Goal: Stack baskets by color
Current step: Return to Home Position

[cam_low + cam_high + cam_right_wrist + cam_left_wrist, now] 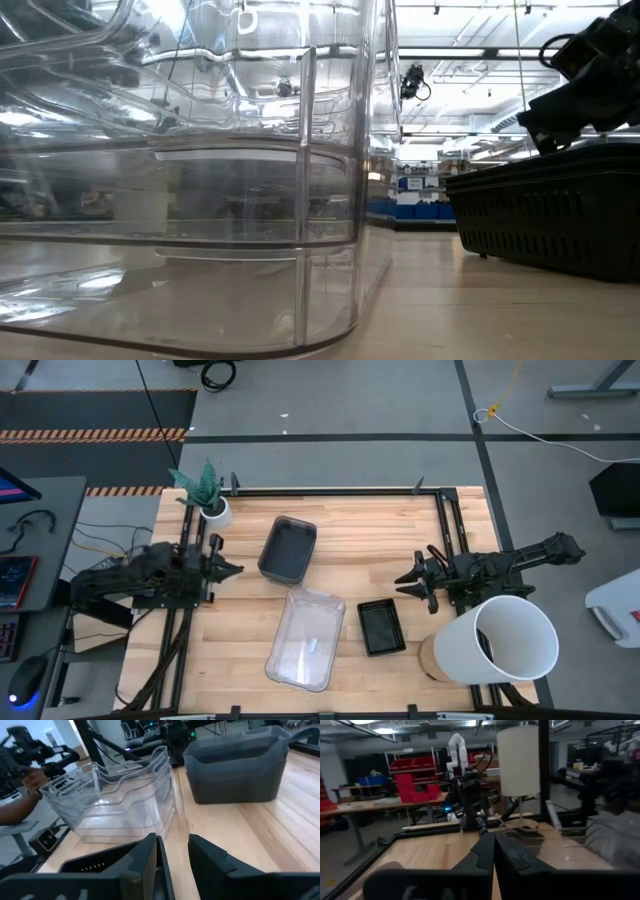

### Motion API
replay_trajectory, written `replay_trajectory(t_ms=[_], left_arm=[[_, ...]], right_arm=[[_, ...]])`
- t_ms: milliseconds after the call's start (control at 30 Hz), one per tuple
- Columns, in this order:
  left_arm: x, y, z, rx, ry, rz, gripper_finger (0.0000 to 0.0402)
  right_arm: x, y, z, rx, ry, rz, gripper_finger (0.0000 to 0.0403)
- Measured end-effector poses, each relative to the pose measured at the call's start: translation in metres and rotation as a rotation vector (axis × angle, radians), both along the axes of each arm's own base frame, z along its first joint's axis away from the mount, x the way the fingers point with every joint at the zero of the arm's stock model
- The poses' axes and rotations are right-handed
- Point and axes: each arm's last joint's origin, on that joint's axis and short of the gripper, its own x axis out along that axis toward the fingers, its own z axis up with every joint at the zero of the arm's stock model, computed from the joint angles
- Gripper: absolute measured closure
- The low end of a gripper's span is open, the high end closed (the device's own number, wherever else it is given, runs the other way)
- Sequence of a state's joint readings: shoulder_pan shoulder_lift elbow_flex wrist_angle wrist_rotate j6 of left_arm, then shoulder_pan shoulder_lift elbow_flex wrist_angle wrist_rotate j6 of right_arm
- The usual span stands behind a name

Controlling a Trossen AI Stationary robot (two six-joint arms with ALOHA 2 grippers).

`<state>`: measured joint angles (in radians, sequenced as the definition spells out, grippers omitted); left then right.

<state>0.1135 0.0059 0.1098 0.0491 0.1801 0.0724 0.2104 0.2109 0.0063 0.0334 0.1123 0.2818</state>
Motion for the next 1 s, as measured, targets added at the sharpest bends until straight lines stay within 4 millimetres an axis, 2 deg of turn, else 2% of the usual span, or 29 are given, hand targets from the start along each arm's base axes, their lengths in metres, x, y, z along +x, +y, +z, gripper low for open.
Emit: replay_trajectory(t_ms=[167, 367, 533, 700, 1000], left_arm=[[0.007, 0.002, -0.022, 0.029, -0.031, 0.045, 0.0390], [0.007, 0.002, -0.023, 0.033, -0.014, 0.051, 0.0395], [0.007, 0.002, -0.023, -0.014, -0.010, 0.044, 0.0378], [0.007, 0.002, -0.024, 0.015, -0.011, 0.049, 0.0366], [0.007, 0.002, -0.024, 0.016, -0.011, 0.049, 0.0378]], right_arm=[[0.000, 0.000, 0.000, -0.012, -0.006, 0.003, 0.0284], [0.000, 0.000, 0.000, -0.012, -0.006, 0.001, 0.0284], [0.000, 0.000, 0.001, -0.019, -0.009, 0.003, 0.0284], [0.000, 0.000, 0.000, -0.045, -0.009, 0.007, 0.0284], [0.000, 0.000, 0.000, -0.047, -0.009, 0.008, 0.0284]])
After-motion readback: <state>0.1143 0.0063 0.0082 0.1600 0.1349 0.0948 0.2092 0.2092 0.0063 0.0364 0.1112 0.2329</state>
